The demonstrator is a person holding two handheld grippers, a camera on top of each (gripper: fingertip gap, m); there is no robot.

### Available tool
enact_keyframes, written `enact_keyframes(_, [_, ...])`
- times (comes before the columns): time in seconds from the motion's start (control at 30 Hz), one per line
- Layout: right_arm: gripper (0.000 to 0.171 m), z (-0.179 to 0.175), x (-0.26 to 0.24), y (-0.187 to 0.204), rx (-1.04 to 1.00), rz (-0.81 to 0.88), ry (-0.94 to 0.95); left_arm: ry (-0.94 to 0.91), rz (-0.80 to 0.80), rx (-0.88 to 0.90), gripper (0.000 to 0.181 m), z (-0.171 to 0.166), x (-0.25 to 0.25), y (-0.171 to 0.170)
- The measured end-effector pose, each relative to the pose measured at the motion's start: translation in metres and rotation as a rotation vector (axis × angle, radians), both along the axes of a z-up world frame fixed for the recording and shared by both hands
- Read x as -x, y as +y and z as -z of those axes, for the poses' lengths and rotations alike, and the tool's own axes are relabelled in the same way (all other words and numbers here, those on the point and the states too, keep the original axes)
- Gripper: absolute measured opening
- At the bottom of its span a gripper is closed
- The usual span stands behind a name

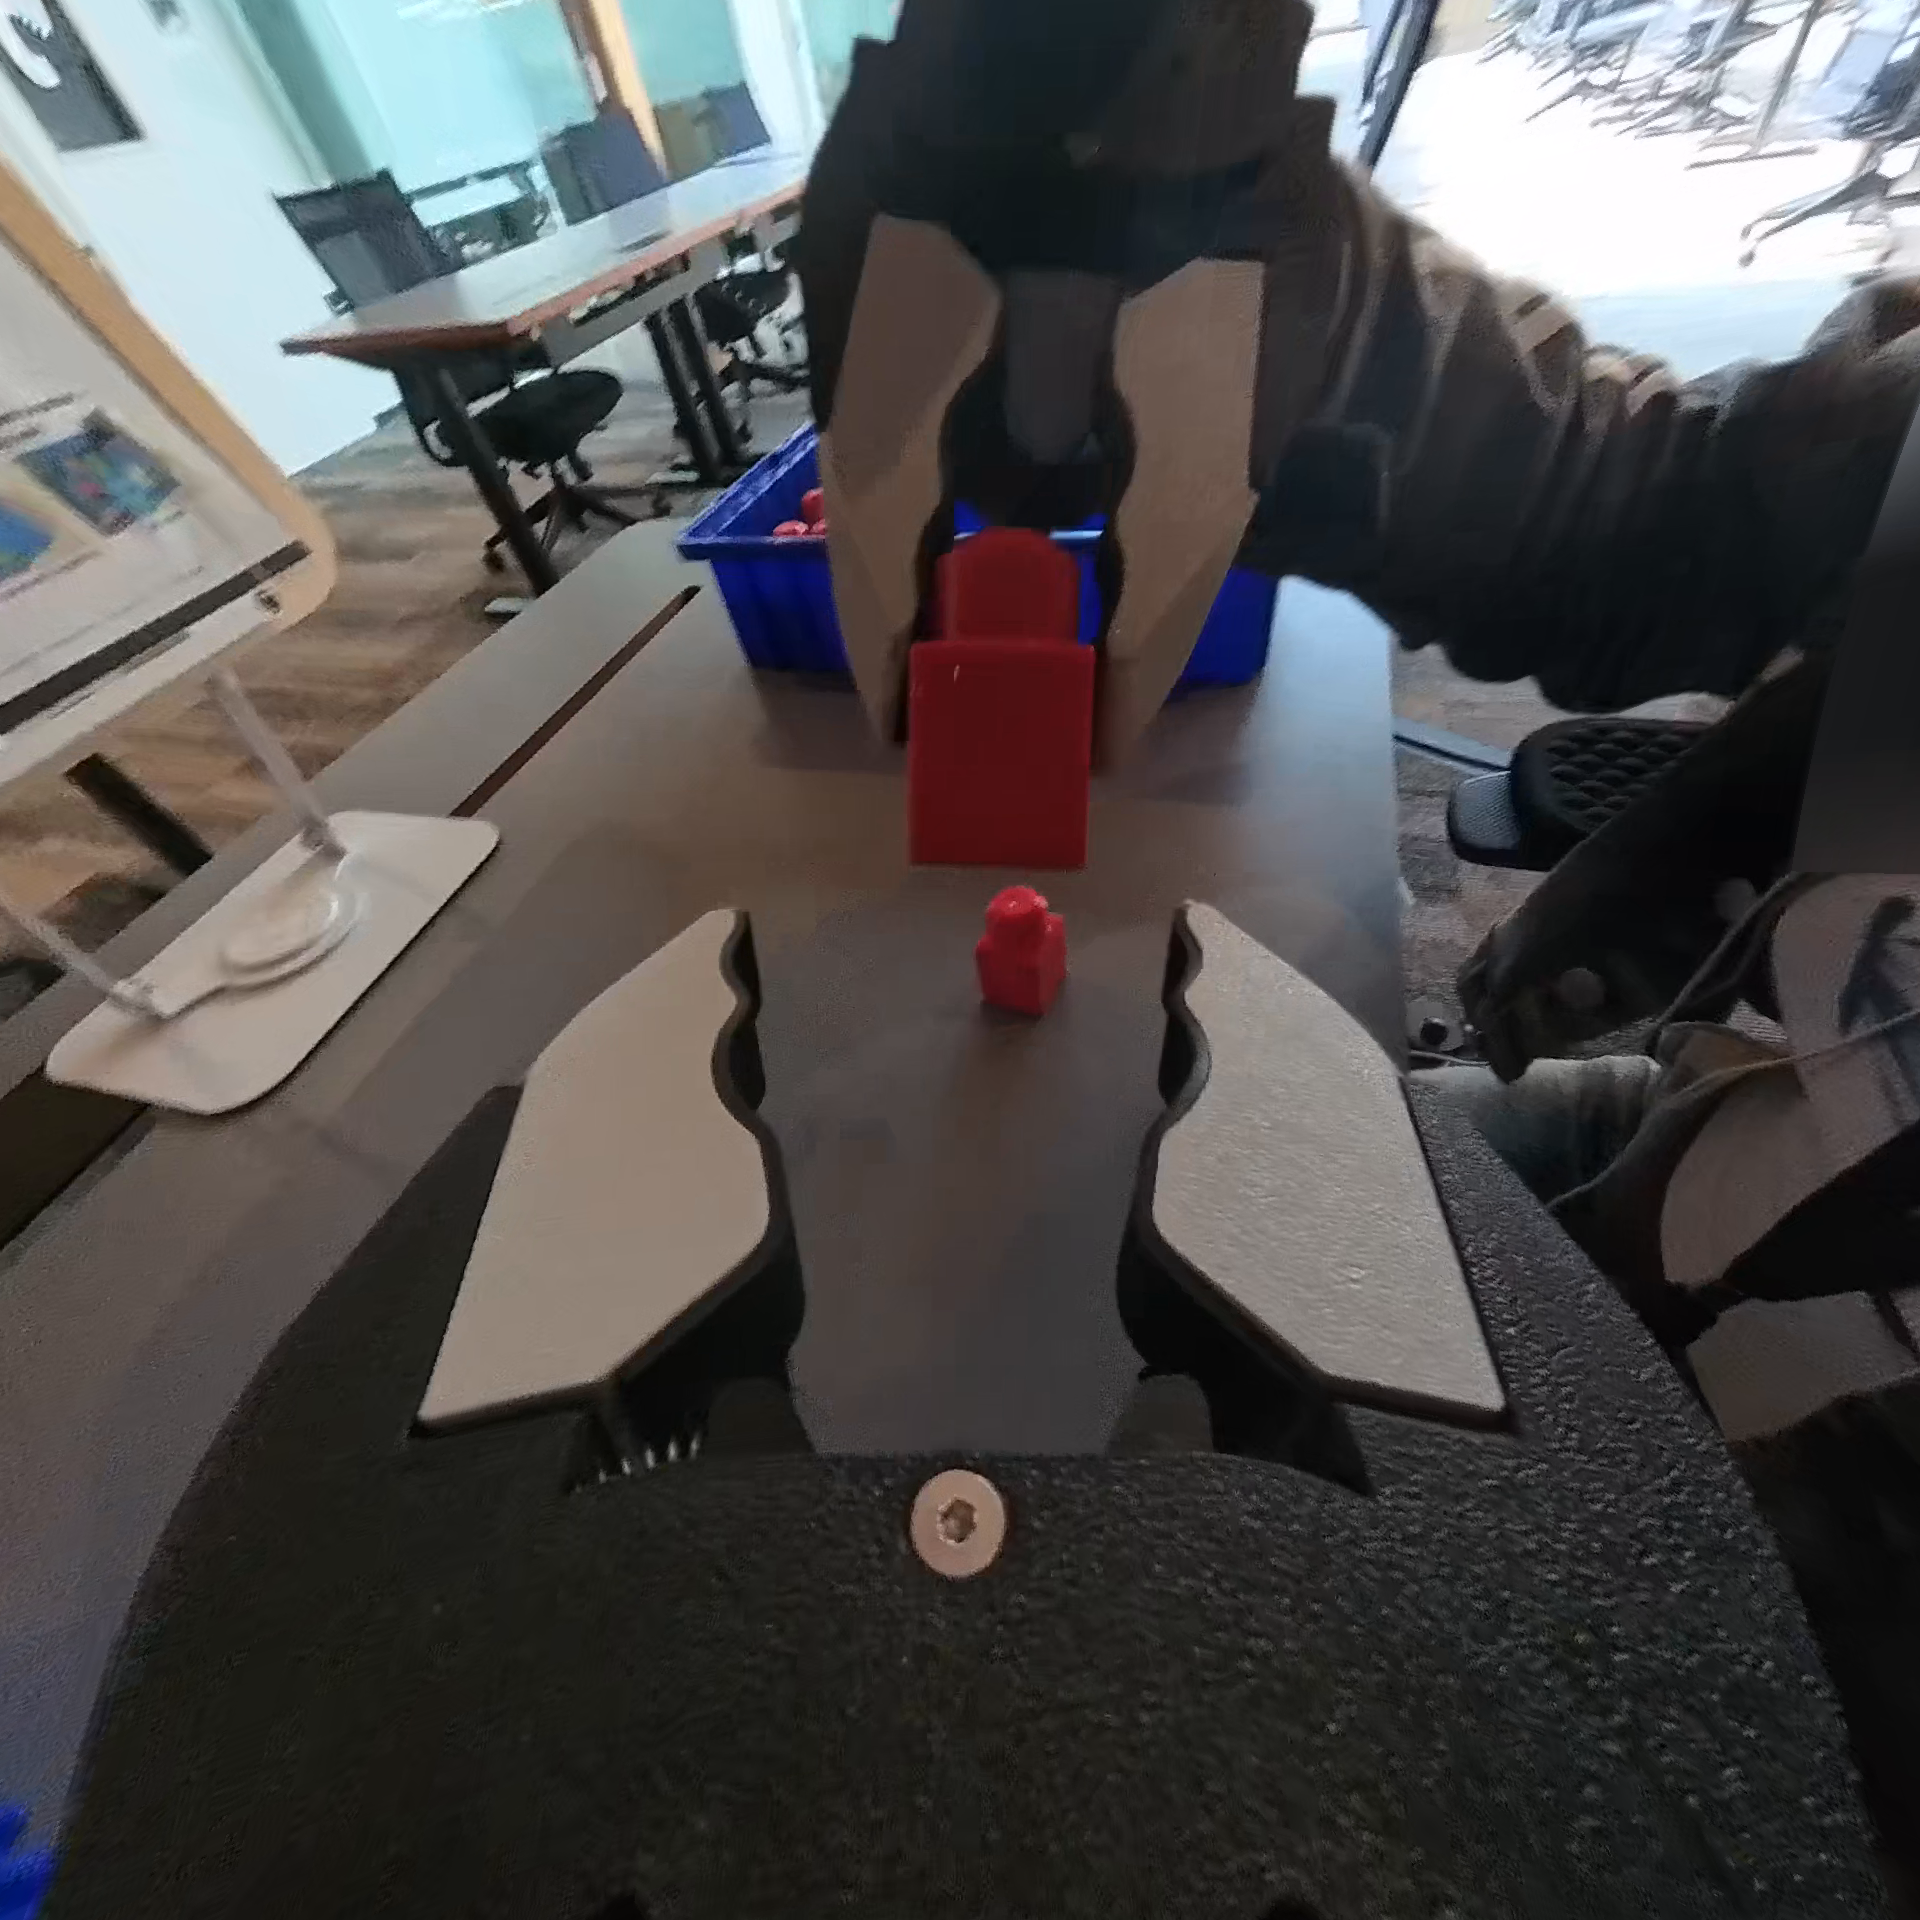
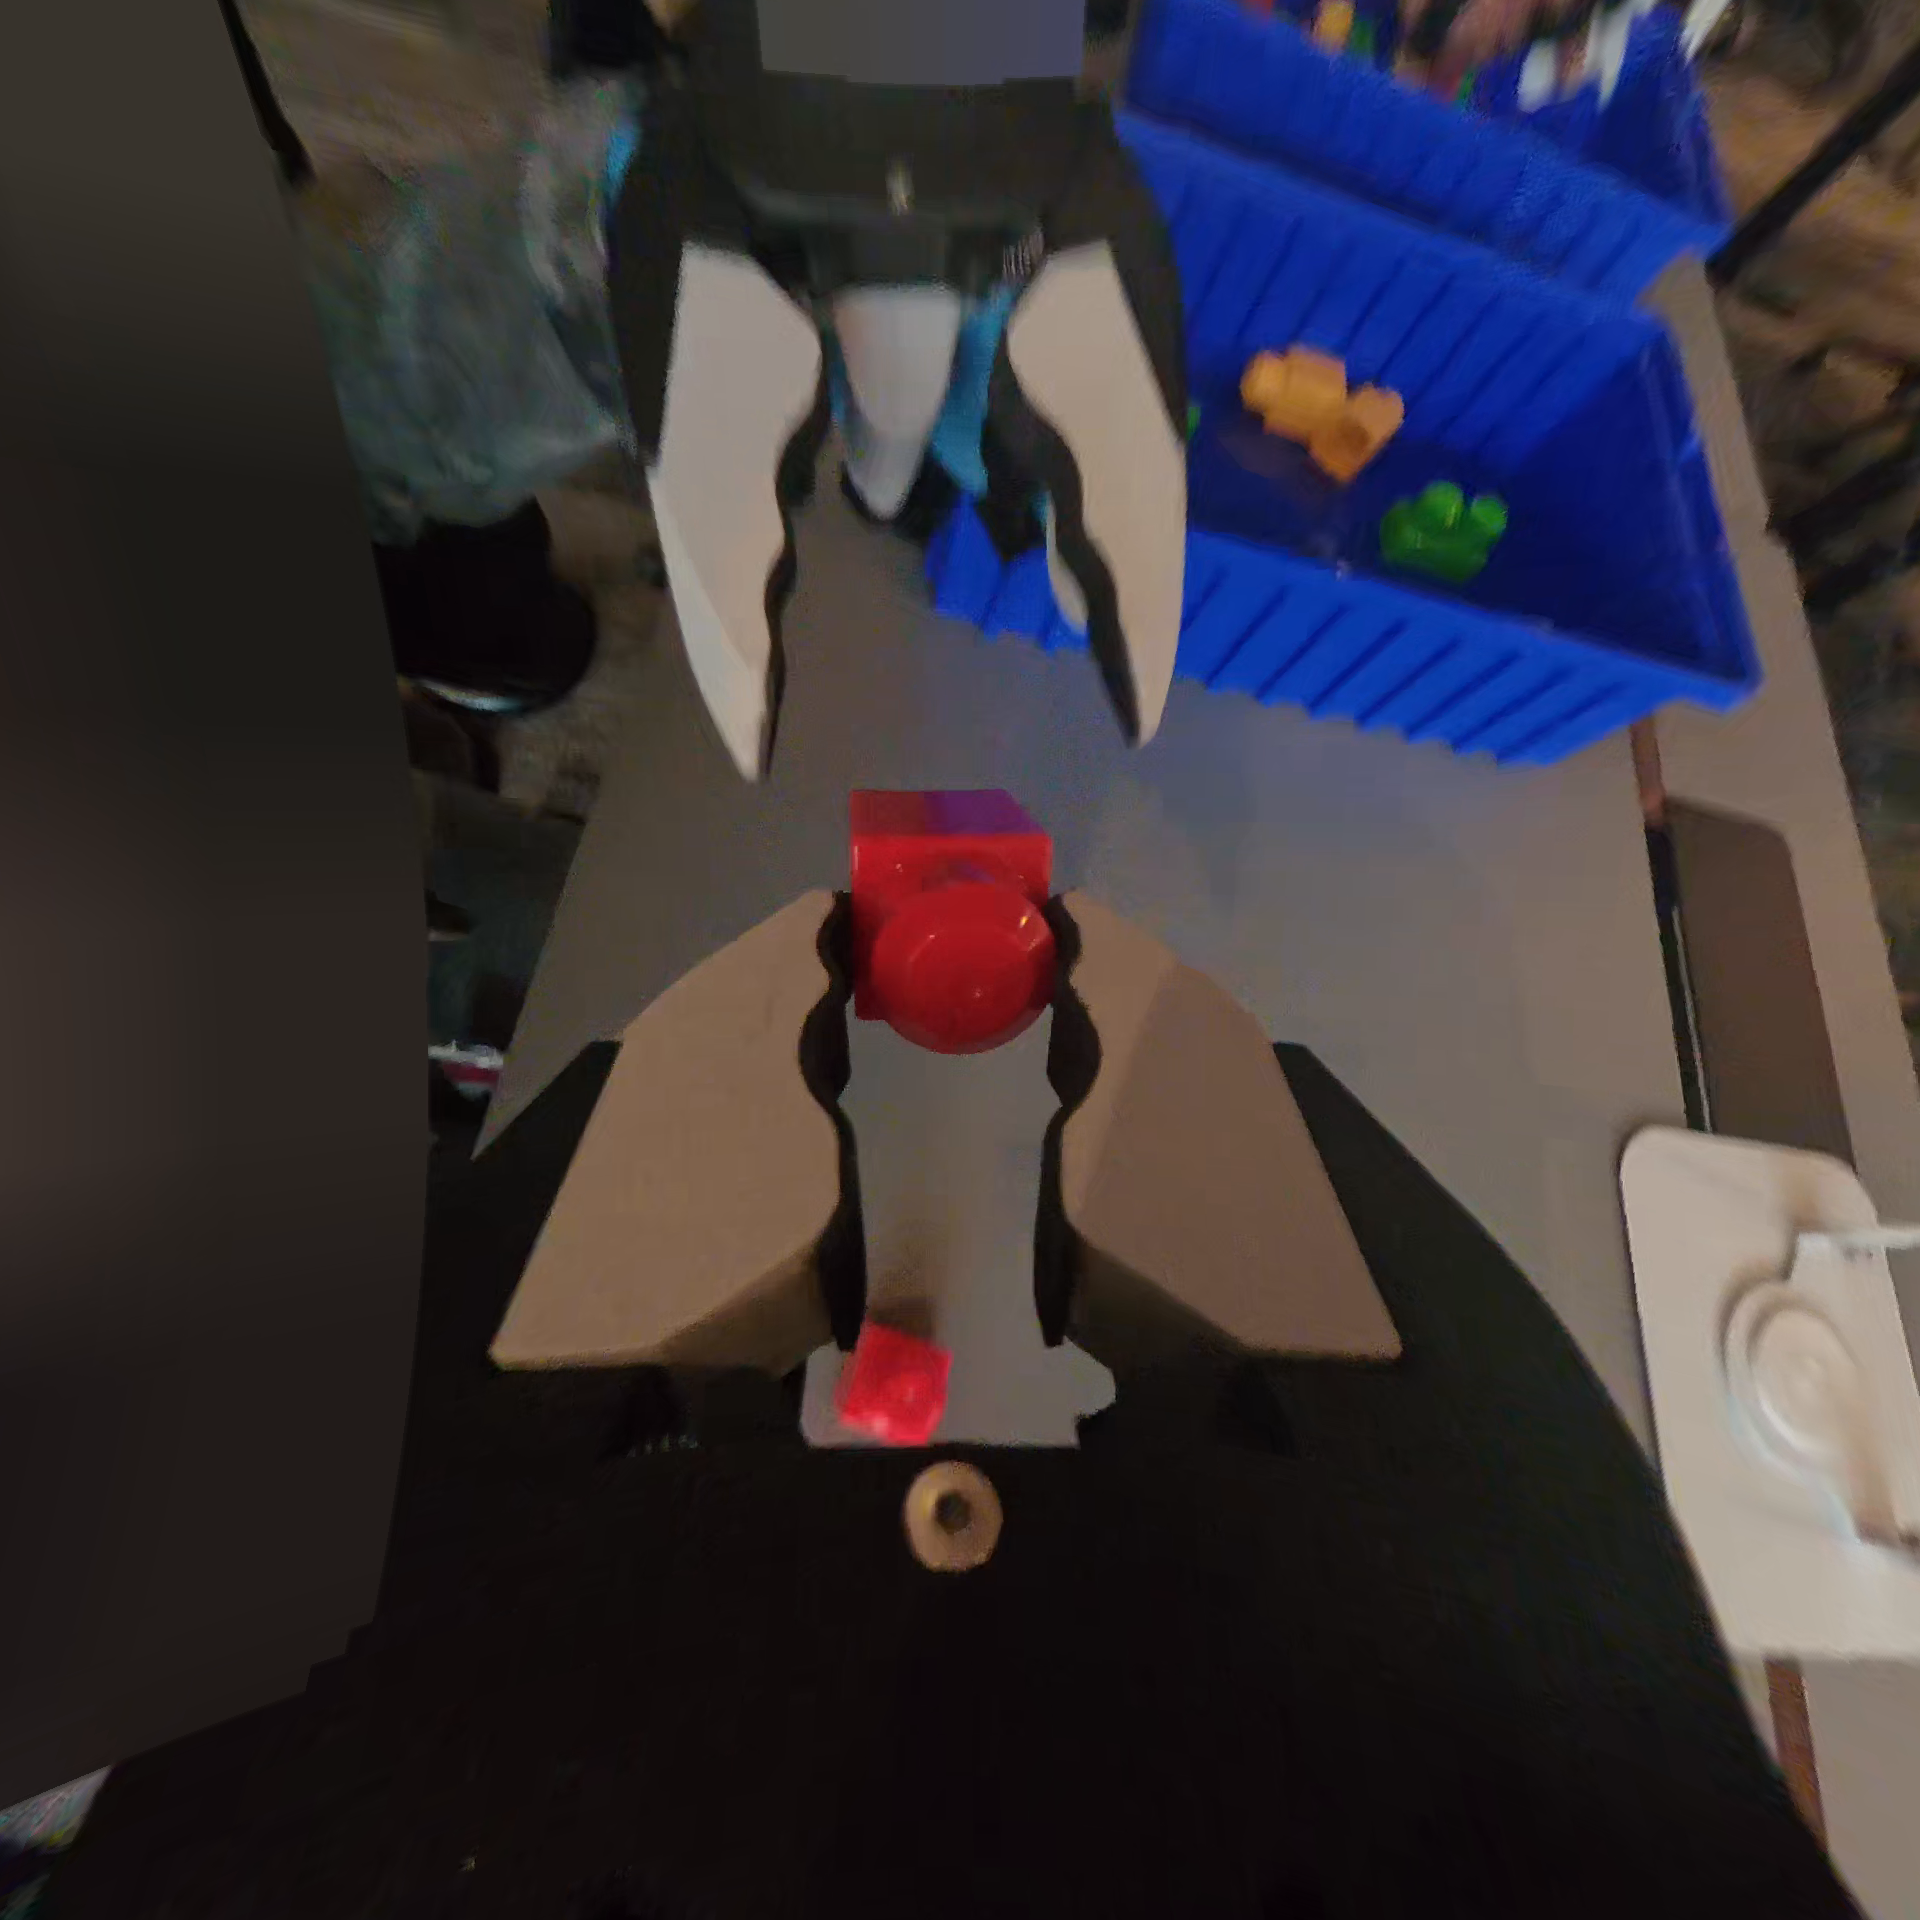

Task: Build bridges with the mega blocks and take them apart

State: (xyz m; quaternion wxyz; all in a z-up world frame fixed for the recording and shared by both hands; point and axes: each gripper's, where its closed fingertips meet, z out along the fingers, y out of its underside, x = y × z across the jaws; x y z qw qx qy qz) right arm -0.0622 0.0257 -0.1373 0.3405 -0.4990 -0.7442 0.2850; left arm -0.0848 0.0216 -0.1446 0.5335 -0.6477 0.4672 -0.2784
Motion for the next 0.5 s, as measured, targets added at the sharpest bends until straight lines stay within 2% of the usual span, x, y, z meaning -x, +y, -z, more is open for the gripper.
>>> enact_keyframes(0.07, [0.034, 0.016, -0.01, 0.01, 0.001, 0.063, -0.119, -0.002, -0.058, -0.014, 0.078, -0.004, 0.013, 0.005])
enact_keyframes(0.27, [0.034, 0.089, -0.041, 0.036, 0.009, 0.24, -0.479, -0.036, -0.19, -0.063, 0.073, -0.02, 0.052, 0.007])
enact_keyframes(0.5, [0.034, 0.153, -0.062, 0.053, 0.066, 0.325, -0.654, -0.036, -0.27, -0.111, 0.07, -0.027, 0.083, 0.004])
